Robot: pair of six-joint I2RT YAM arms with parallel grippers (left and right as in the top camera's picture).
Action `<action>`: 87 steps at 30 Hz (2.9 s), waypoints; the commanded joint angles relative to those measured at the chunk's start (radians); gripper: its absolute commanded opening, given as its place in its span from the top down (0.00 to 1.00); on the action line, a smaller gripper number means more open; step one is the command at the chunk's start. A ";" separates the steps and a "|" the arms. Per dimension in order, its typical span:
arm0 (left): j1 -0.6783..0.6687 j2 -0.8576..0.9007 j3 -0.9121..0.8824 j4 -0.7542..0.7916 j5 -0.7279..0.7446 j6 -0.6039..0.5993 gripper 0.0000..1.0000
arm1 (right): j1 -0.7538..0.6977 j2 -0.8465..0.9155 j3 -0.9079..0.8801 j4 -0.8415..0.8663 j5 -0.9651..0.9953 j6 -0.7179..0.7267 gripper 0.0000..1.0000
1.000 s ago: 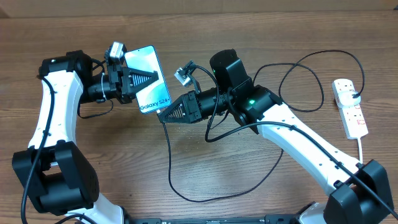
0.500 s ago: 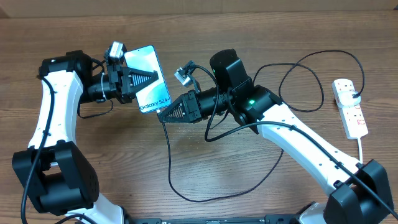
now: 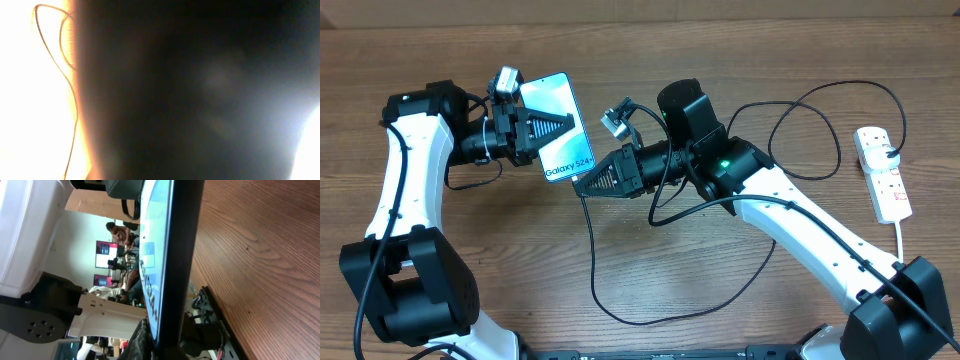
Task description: Plug charger to phone and switch on socket
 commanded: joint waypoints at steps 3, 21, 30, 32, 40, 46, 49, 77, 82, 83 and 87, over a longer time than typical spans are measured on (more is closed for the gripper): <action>-0.007 -0.016 0.005 -0.003 0.019 0.024 0.96 | -0.005 -0.006 0.014 0.014 0.028 0.037 0.96; -0.007 -0.016 0.005 0.008 0.019 0.024 0.96 | -0.004 -0.006 0.014 0.060 0.035 0.115 0.96; -0.006 -0.016 0.005 0.008 0.023 -0.022 0.96 | 0.002 -0.006 0.014 0.032 0.012 0.097 0.96; -0.006 -0.016 0.005 0.008 0.021 -0.022 0.96 | 0.002 -0.006 0.014 0.032 0.005 0.087 0.96; -0.006 -0.016 0.005 0.023 0.022 -0.023 0.96 | 0.004 -0.006 0.014 0.032 -0.048 0.080 0.96; -0.006 -0.016 0.005 0.024 0.022 -0.023 0.96 | 0.006 -0.006 0.014 0.032 -0.071 0.063 0.96; -0.006 -0.016 0.005 0.027 0.022 -0.023 0.96 | 0.006 -0.006 0.014 0.032 -0.070 0.037 0.96; -0.007 -0.016 0.005 0.031 0.029 -0.074 0.96 | 0.007 -0.006 0.014 0.011 0.030 0.009 0.96; -0.007 -0.016 0.005 0.031 0.014 -0.074 0.96 | 0.007 -0.006 0.014 0.037 0.029 0.033 0.96; -0.007 -0.016 0.005 0.031 0.014 -0.074 0.96 | 0.007 -0.006 0.014 0.041 0.029 0.035 0.96; -0.007 -0.016 0.005 0.030 0.014 -0.074 0.96 | 0.007 -0.006 0.014 0.043 0.037 0.039 0.96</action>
